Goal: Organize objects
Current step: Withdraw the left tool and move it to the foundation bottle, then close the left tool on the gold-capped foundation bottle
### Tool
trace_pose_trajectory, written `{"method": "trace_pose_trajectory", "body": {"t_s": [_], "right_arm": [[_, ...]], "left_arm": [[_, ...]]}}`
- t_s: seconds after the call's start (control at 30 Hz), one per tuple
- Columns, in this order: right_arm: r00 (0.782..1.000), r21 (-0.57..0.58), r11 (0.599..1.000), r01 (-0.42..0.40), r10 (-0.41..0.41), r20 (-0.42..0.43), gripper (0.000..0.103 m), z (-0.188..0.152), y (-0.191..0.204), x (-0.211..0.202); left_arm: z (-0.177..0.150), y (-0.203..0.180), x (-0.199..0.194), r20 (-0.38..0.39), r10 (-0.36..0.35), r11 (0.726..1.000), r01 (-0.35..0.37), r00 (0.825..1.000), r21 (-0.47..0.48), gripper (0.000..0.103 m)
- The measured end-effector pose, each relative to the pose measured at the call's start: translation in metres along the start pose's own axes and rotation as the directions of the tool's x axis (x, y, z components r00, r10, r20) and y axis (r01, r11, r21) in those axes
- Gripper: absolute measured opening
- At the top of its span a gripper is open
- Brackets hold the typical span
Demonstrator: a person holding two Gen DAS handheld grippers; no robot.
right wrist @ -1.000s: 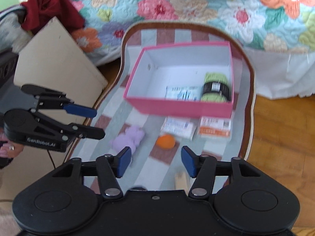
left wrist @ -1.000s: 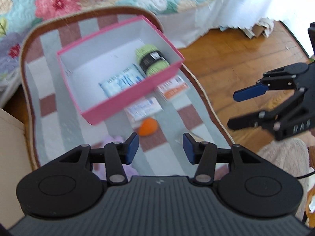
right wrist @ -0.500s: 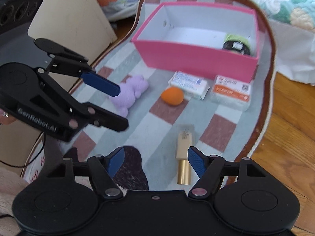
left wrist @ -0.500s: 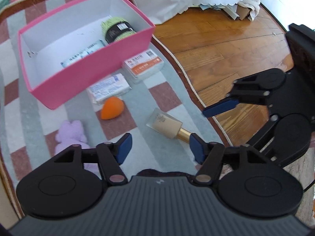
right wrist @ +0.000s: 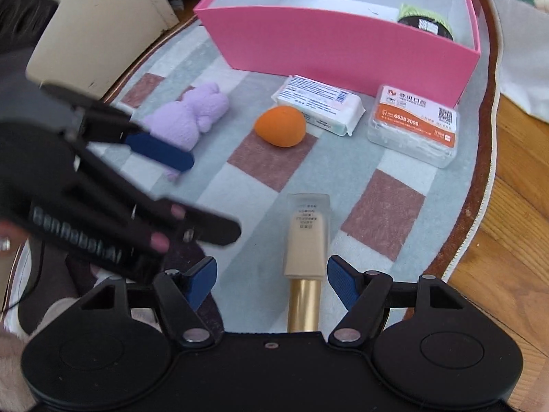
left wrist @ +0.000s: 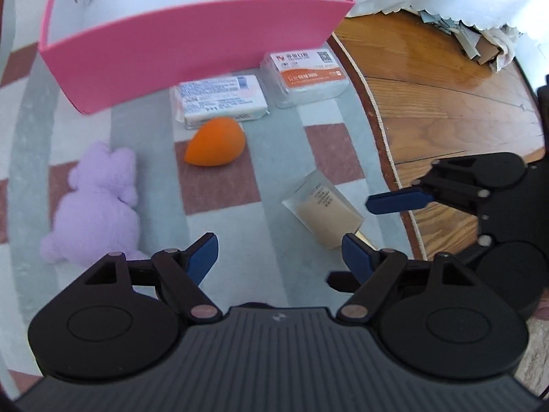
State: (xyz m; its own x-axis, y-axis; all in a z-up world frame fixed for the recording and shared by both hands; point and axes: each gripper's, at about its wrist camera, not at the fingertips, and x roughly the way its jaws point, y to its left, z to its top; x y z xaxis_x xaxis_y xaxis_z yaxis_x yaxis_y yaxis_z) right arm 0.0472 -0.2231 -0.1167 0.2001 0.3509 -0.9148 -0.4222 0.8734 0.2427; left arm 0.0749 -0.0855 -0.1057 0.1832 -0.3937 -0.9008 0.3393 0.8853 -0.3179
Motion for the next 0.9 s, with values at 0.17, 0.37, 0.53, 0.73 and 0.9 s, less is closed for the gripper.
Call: {"method": "trace_pose_trajectory", "body": {"t_s": [0.17,0.37,0.53,0.73,0.9], "right_arm": [[0.999,0.138,0.990,-0.034,0.035,-0.009,0.074,-0.003,-0.016,0.016],[0.999,0.240,0.971,-0.016,0.027,-0.044,0.055,-0.007,-0.030,0.031],[0.999,0.280,0.960,-0.007,0.020,-0.042,0.045,-0.009,-0.035,0.036],[0.995,0.381,0.920,-0.088,0.096,-0.002,0.045,-0.011,-0.047,0.037],[0.989,0.400,0.906,-0.141,0.144,0.023,0.043,-0.006,-0.044,0.042]], "left_arm": [[0.002,0.005,0.016,0.029,-0.086,0.992,0.088,0.996,-0.089,0.070],[0.006,0.006,0.039,0.029,-0.154,0.977,0.156,0.988,-0.143,0.047],[0.004,0.013,0.052,0.030,-0.228,0.947,0.229,0.973,-0.227,0.029],[0.015,0.018,0.055,0.051,-0.229,0.940,0.234,0.972,-0.250,0.027],[0.035,0.010,0.057,0.028,-0.185,0.969,0.187,0.982,-0.160,0.029]]}}
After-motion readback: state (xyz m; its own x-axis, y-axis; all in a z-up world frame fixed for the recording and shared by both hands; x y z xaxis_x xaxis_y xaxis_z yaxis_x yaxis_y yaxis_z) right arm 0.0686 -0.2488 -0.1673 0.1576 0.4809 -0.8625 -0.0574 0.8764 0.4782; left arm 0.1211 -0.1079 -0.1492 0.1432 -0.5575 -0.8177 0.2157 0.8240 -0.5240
